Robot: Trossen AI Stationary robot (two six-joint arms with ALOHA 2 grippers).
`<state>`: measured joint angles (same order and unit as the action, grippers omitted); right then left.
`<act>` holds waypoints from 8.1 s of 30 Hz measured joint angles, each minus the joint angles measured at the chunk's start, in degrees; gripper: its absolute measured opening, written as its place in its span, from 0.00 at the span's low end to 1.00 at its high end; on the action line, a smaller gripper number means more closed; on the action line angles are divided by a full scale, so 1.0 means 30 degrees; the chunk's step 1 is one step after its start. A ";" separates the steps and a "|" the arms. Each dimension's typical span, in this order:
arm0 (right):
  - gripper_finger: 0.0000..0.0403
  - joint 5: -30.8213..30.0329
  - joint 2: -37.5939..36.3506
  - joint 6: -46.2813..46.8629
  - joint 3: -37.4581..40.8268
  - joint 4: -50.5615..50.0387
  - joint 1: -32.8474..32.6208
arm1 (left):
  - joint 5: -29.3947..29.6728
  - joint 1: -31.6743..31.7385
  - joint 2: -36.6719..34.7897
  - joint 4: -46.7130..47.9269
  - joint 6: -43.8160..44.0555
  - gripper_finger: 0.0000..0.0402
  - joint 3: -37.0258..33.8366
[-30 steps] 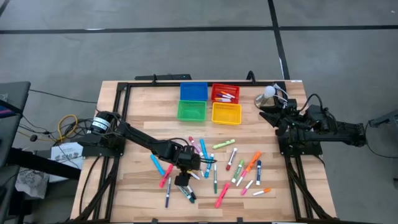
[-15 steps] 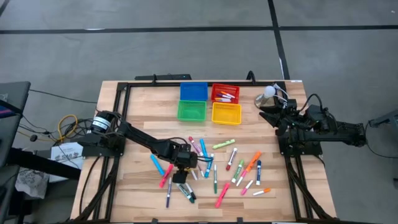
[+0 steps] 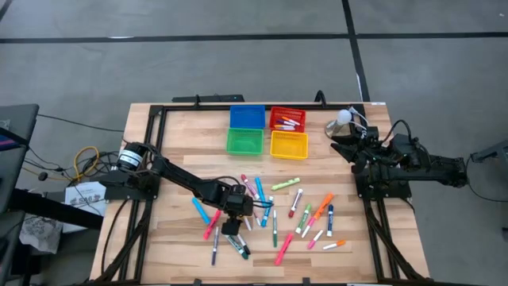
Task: Pick & Place Markers
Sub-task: Put the yellow pen into the red basket
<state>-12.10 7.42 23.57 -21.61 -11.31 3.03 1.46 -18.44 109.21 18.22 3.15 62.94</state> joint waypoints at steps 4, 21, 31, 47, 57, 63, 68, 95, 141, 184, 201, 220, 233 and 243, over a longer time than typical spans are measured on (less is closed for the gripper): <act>0.42 0.0000 0.0007 0.0098 0.0000 -0.0002 0.0000 | 0.0188 0.0000 0.0000 -0.0200 -0.0561 0.65 0.0007; 0.42 0.0000 0.0006 0.0146 0.0000 0.0000 0.0000 | -0.0214 -0.0606 0.0015 -0.1454 -0.3401 0.65 -0.0363; 0.42 0.0000 0.0003 0.0153 0.0000 0.0015 0.0000 | -0.0538 -0.0124 0.0598 -0.2187 -0.3474 0.65 -0.0297; 0.42 0.0007 0.0007 0.0168 0.0000 0.0073 0.0000 | -0.1147 -0.0052 0.0911 -0.2755 -0.3298 0.65 -0.0335; 0.42 0.0007 0.0003 0.0175 0.0000 0.0073 0.0000 | -0.1052 -0.0117 0.0940 -0.3023 -0.2446 0.62 -0.0342; 0.42 0.0015 0.0007 0.0182 0.0000 0.0073 0.0000 | -0.1088 -0.0274 0.0944 -0.3011 -0.2369 0.49 -0.0354; 0.42 0.0015 0.0006 0.0182 0.0000 0.0073 0.0000 | -0.1165 -0.0379 0.0947 -0.2986 -0.2307 0.36 -0.0357; 0.42 0.0040 0.0007 0.0182 0.0000 0.0379 0.0000 | -0.0934 -0.0364 -0.4068 0.0130 0.5802 0.12 -0.0400; 0.61 0.4112 1.7219 0.0087 -0.0460 2.0488 -0.0101 | 0.1974 0.4777 -0.7111 -1.4903 0.6690 0.14 -0.0372; 0.61 0.7063 2.1208 -0.1513 -0.7511 1.4648 0.1060 | 0.1957 0.4896 -0.7140 -1.4671 0.6753 0.14 -0.0372; 0.29 0.7435 2.1208 -0.1501 -0.7956 1.3784 0.1253 | 0.2030 0.4911 -0.7140 -1.4476 0.6755 0.14 -0.0372; 0.09 0.7680 2.1201 -0.0874 -0.7963 1.3675 0.1297 | 0.2161 0.4903 -0.7145 -1.4106 0.6095 0.26 -0.0359; 0.08 0.7355 1.9782 -0.1012 -0.7956 1.1675 0.2364 | 0.1644 0.4869 -0.8444 -0.9497 0.5591 0.57 -0.0357; 0.07 0.6402 1.8751 -0.2033 -0.7956 0.9187 0.5032 | 0.2553 0.4881 -1.2040 -0.3680 0.5316 0.62 -0.1227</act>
<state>7.11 63.67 17.47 -45.47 16.25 18.12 9.12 -3.79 73.09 7.18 19.10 59.26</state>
